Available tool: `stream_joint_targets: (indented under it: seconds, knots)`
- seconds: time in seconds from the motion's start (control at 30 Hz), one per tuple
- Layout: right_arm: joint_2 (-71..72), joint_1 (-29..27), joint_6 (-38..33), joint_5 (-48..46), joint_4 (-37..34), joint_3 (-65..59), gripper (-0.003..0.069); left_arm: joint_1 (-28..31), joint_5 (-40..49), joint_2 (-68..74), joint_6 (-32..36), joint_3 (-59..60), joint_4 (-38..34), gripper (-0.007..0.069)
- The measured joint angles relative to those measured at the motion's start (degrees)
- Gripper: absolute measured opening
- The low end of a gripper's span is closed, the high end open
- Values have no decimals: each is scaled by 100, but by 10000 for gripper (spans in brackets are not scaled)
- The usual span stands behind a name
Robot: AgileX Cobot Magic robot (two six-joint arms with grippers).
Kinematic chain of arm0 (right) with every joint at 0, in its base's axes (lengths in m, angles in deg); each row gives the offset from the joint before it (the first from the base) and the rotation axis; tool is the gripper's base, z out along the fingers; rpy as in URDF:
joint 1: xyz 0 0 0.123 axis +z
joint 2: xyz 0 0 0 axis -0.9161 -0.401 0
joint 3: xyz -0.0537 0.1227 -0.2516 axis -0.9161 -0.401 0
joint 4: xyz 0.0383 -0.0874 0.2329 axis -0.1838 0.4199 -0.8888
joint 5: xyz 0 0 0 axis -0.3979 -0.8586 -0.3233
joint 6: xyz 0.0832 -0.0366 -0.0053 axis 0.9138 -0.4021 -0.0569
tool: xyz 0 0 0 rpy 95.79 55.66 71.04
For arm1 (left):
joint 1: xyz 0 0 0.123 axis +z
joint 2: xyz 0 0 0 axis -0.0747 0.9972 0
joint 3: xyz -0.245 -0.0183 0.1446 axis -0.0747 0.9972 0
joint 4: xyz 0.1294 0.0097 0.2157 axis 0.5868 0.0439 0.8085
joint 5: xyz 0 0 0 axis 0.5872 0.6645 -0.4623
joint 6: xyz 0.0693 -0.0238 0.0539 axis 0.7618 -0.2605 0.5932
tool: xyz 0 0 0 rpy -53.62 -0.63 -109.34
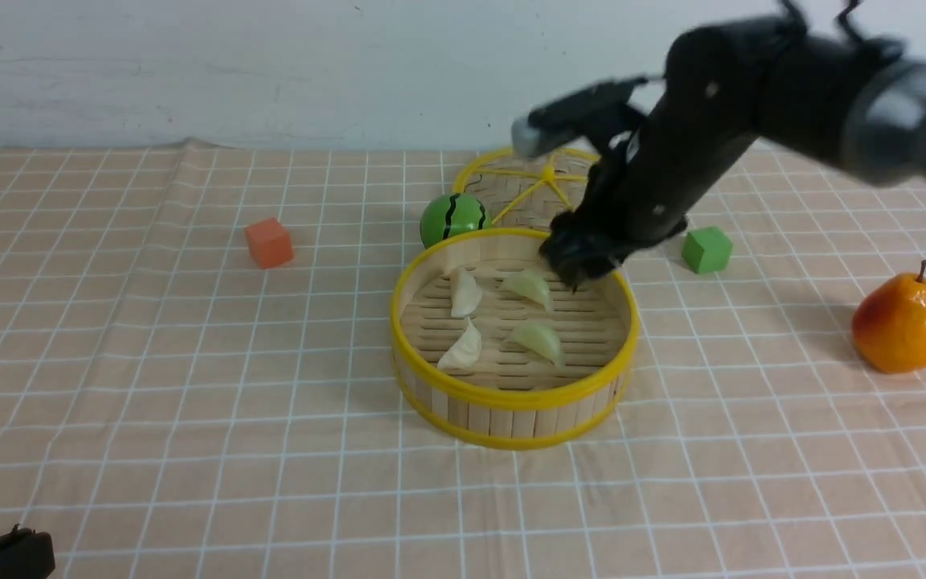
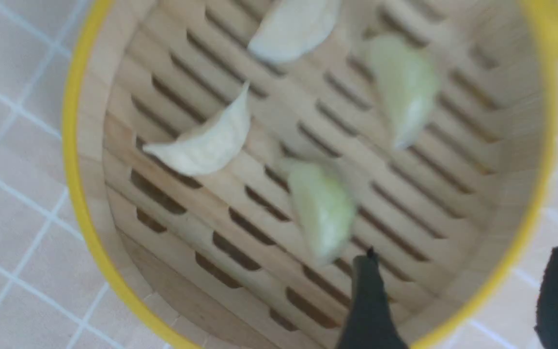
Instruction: Put the dumplings into the steamer on the table with the brown tablecloth.
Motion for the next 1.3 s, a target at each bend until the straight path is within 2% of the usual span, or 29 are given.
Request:
stream_joint_targets:
  seconds: [0.03, 0.07, 0.1, 0.23, 0.33, 0.47, 0.5, 0.63, 0.7, 0.73, 0.97, 1.3]
  knots:
    - [395, 0, 66, 5, 96, 19, 364, 0, 0, 0, 0, 0, 9, 41]
    - [463, 0, 66, 6, 109, 27, 354, 0, 0, 0, 0, 0, 7, 42]
    - [1087, 0, 112, 85, 182, 47, 258, 0, 0, 0, 0, 0, 40, 46]
    - [2426, 0, 112, 558, 232, -197, 50, 0, 0, 0, 0, 0, 72, 51]
    - [3432, 0, 96, 1049, 232, -931, -15, 0, 0, 0, 0, 0, 77, 55]
    - [5208, 0, 35, 2413, 271, -2945, -19, 0, 0, 0, 0, 0, 77, 61]
    - [5303, 0, 28, 2494, 276, -3064, -19, 0, 0, 0, 0, 0, 77, 62]
    - [7448, -13, 27, 4980, 714, -6268, -16, 0, 0, 0, 0, 0, 79, 70]
    - [7808, -34, 27, 5390, 746, -6723, -15, 0, 0, 0, 0, 0, 79, 71]
    - [8302, -99, 22, 5827, 733, -7510, -13, 0, 0, 0, 0, 0, 79, 71]
    - [9625, -414, 17, 6086, 376, -9386, -10, 0, 0, 0, 0, 0, 79, 78]
    - [10246, -440, -22, 6112, 323, -10090, -1, 0, 0, 0, 0, 0, 79, 85]
